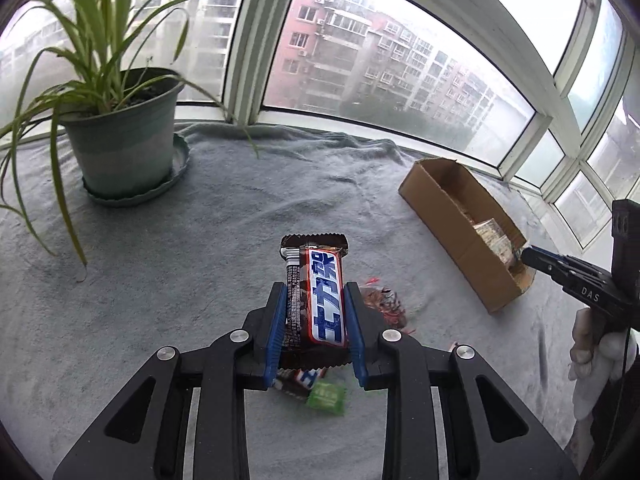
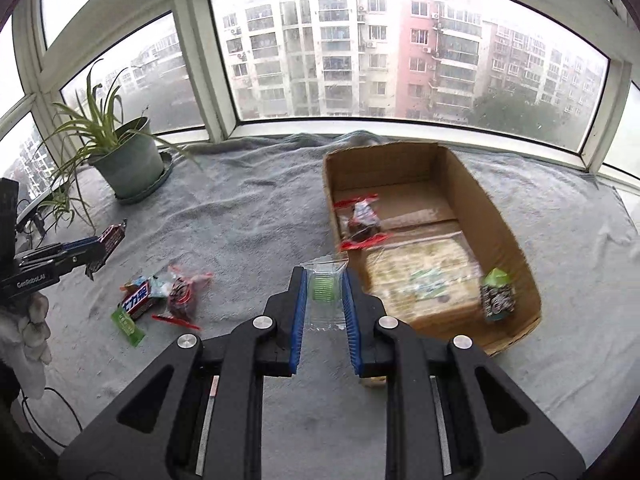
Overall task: Organize snacks
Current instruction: 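Carry the green candy into the box and open the right gripper while the left carries the bar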
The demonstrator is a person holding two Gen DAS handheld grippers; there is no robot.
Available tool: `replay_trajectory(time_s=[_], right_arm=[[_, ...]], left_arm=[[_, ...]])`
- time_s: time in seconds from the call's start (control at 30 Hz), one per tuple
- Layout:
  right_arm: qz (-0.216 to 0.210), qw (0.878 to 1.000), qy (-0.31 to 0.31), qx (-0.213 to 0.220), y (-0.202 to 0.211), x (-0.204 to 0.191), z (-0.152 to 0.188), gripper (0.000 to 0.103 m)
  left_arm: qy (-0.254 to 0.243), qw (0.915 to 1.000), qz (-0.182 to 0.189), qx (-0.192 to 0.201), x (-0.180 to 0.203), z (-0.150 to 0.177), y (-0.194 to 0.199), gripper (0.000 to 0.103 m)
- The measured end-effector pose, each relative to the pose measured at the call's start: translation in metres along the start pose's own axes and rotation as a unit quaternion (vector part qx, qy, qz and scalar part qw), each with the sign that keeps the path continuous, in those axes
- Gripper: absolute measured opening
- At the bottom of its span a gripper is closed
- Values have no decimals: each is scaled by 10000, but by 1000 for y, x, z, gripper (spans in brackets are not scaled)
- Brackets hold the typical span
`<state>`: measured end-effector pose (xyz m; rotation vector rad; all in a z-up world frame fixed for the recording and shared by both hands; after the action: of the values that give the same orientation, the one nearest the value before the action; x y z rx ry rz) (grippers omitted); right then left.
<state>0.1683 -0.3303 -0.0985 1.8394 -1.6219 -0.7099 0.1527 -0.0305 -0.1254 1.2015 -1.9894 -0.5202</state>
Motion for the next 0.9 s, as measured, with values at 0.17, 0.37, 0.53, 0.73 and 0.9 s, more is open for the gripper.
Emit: replay_trajectory(time_s=[0.17,0.37,0.53,0.73,0.9], right_arm=[[156,9996,-161,149,-6,34,-29,19],[269,9991,-278,183,-20,65,-53,19],[334,9986,-383,154,-39,83,-60,19],[357,9981,-500,30,-62,100,-60,19],[351,9977,-572,-79,-79,110,-56,19]], left_arm=[[-303,9993,232,30,34,-15,-12,26],[-662,9966,484,103,75,-35,-29,26],[-918,9935,647,186,105,-53,-45,26],[-1127,9896,879,170,138,-75,-76,27],[-1335,9865,946,84,162,-84,-104,27]])
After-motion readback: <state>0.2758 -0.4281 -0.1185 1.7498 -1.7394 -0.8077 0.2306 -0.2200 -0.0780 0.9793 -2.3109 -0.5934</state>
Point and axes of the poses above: each gripper's, at about its wrist camera, not at the fingertips, and y roughly against the way its jaws point, x to its right, z to its underside, the point moved 1 cm from there along -y, roughly the way its jaws point, and after that the axes turned 7 degrees about z, right-handed, at the moved point
